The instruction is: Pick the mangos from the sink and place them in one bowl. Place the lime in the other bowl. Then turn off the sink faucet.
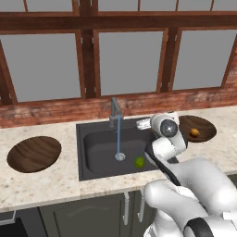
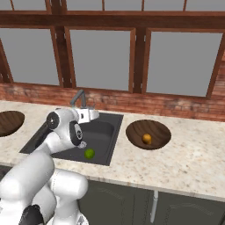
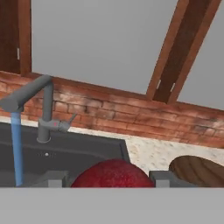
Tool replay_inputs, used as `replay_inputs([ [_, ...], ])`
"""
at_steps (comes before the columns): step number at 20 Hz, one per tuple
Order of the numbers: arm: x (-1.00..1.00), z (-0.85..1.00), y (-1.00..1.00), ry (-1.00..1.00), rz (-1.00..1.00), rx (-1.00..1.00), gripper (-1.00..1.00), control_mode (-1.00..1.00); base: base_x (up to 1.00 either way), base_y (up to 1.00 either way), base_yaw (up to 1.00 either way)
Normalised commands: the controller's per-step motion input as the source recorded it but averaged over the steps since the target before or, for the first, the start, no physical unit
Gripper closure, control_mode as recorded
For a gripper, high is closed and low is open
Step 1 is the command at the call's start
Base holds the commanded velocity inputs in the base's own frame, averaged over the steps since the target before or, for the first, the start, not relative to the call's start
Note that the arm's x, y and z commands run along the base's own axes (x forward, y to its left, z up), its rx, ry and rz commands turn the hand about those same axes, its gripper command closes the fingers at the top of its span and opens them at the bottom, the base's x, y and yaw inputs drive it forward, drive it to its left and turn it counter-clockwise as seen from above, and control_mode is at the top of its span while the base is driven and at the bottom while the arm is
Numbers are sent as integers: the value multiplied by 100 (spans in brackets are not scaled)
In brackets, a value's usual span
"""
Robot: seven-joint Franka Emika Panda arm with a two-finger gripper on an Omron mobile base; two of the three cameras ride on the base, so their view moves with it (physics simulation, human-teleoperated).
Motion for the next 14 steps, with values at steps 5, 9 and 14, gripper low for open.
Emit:
replay_inputs([
  [5, -58, 44, -52, 2, -12, 9, 100, -100, 0, 0, 0],
  [9, -31, 20, -59, 12, -16, 8, 100, -100, 0, 0, 0],
  [14, -9, 6, -61, 18, -5, 11, 100, -100, 0, 0, 0],
])
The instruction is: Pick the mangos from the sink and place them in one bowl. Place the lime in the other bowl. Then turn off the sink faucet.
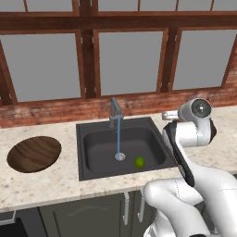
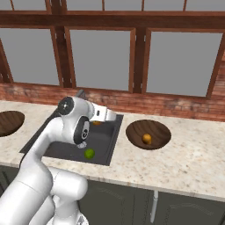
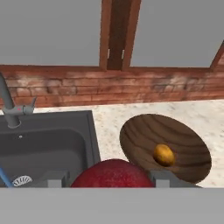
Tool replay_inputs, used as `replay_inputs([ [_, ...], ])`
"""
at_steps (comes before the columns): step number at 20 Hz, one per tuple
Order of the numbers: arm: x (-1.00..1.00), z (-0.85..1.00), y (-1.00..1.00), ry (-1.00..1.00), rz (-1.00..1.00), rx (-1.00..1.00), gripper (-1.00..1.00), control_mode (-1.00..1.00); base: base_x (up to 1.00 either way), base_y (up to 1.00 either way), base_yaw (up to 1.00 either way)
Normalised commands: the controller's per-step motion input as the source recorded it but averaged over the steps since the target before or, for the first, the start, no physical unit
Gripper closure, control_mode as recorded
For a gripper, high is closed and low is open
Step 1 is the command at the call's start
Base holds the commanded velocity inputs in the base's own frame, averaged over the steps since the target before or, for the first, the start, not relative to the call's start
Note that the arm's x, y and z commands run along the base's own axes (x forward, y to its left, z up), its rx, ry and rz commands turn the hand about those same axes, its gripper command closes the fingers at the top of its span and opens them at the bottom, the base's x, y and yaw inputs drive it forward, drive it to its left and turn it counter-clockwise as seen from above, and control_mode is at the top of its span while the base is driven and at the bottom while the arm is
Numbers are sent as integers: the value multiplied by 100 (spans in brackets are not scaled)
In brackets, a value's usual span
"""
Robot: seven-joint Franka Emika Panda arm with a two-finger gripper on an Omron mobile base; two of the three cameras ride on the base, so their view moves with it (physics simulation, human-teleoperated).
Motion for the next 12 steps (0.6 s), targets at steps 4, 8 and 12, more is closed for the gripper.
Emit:
replay_inputs([
  [4, 0, 3, -62, 15, 0, 14, 100, -100, 0, 0, 0],
  [8, 0, 0, -58, 15, 0, 14, 100, -100, 0, 0, 0],
  [12, 0, 0, -51, 12, 0, 12, 100, -100, 0, 0, 0],
])
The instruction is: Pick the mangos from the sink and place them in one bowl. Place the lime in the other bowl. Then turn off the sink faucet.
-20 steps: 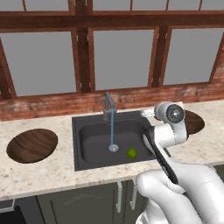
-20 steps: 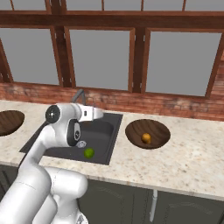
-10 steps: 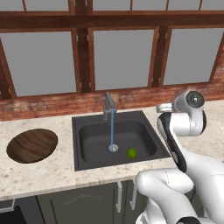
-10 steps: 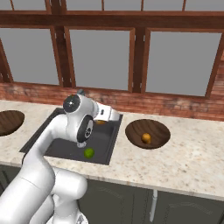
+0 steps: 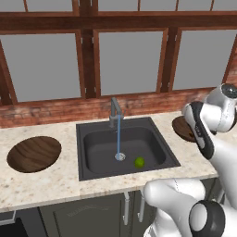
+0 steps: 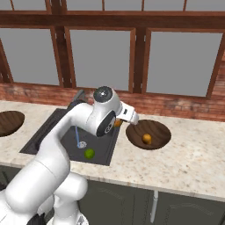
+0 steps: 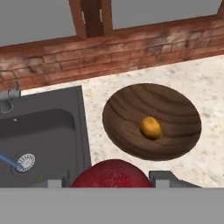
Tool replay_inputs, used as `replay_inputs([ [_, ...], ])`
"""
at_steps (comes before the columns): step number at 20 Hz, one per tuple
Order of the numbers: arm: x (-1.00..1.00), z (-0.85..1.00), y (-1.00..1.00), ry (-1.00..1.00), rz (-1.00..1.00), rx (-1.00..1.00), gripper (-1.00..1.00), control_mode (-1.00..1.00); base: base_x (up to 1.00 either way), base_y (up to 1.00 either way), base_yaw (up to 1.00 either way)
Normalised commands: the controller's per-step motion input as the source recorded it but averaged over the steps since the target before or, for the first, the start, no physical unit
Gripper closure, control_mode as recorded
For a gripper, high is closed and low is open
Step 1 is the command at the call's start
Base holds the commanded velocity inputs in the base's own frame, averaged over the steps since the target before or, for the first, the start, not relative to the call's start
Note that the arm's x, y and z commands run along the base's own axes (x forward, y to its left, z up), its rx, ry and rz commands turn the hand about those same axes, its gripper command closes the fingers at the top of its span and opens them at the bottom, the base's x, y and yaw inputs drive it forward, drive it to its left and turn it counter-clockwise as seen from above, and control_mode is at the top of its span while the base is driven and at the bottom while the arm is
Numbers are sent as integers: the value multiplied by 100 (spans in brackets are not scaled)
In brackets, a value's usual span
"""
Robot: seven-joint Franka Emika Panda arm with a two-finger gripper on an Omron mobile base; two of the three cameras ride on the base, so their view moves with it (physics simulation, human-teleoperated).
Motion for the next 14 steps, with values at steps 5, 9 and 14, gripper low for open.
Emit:
replay_inputs([
  [5, 7, 0, -42, 10, 0, 7, 100, -100, 0, 0, 0],
  [9, 21, -6, -28, 16, 0, 2, 100, -100, 0, 0, 0],
  [14, 33, -35, -10, 18, 0, 0, 100, -100, 0, 0, 0],
])
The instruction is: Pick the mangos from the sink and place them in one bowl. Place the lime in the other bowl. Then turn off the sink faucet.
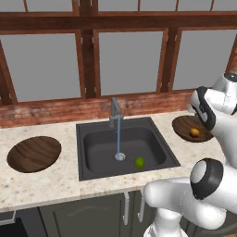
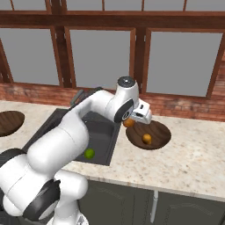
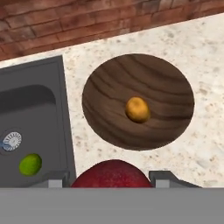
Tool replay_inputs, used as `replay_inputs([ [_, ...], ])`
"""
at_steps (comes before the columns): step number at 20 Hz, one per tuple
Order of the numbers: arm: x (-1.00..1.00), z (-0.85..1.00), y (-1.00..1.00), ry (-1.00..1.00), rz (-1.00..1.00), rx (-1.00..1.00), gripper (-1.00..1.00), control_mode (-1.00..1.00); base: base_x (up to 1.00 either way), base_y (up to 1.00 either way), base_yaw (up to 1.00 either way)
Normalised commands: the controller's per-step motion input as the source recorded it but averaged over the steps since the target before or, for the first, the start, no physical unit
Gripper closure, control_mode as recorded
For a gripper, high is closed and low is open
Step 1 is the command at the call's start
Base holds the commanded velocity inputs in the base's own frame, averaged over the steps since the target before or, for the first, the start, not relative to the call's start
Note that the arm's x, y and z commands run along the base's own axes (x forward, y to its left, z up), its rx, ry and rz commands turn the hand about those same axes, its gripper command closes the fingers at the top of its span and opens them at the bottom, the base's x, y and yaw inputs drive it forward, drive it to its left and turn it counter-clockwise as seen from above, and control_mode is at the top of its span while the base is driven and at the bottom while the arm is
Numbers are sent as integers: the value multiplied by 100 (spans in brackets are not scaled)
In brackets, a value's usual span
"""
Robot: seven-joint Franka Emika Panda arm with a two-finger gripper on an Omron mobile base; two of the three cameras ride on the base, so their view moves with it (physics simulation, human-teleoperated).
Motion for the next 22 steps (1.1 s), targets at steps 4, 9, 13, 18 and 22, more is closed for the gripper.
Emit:
replay_inputs([
  [4, 44, -52, -4, 20, 0, 0, 100, -100, 0, 0, 0],
  [9, 43, -44, -3, 11, 0, 0, 100, -100, 0, 0, 0],
  [13, 31, -33, -12, 5, 0, 0, 100, -100, 0, 0, 0],
  [18, 30, -41, -13, 6, 0, 0, 100, -100, 0, 0, 0],
  [22, 28, -27, -11, 3, 0, 0, 100, -100, 0, 0, 0],
])
